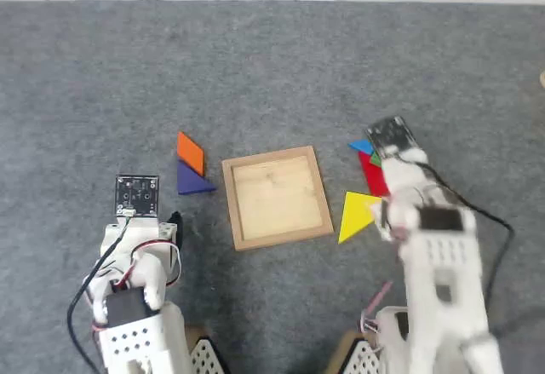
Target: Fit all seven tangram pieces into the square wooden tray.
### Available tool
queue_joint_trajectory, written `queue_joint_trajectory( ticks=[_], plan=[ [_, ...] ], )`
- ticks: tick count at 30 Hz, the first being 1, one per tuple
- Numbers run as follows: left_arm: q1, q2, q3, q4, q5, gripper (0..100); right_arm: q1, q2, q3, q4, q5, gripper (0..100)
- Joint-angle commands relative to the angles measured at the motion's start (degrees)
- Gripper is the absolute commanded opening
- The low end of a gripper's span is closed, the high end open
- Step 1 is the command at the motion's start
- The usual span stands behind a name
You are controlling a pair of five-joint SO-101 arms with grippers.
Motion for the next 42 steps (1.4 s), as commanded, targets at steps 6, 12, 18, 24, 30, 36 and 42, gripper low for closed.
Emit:
queue_joint_trajectory(
  ticks=[6, 12, 18, 24, 30, 36, 42],
  plan=[
    [0.1, -0.6, -0.3, 0.2, -0.4, 22, -11.6, 17.4, -7.5, -4.6, -27.2, 9.9],
    [0.1, -0.6, -0.3, 0.2, -0.4, 22, -8.9, 19.2, -7.4, -5.1, -49.8, 34.2],
    [0.1, -0.6, -0.3, 0.2, -0.4, 22, -12.7, 25.0, -7.4, -12.6, -55.6, 35.5],
    [0.1, -0.6, -0.3, 0.2, -0.4, 22, -12.3, 27.6, -7.7, -18.8, -56.7, 34.4],
    [0.1, -0.6, -0.3, 0.2, -0.4, 22, -11.1, 27.7, -7.7, -22.0, -63.6, 34.6],
    [0.1, -0.6, -0.3, 0.2, -0.4, 22, -11.1, 28.3, -7.7, -24.9, -69.3, 34.6],
    [0.1, -0.6, -0.3, 0.2, -0.4, 22, -11.5, 28.4, -7.3, -23.3, -70.8, 34.4]
  ],
)
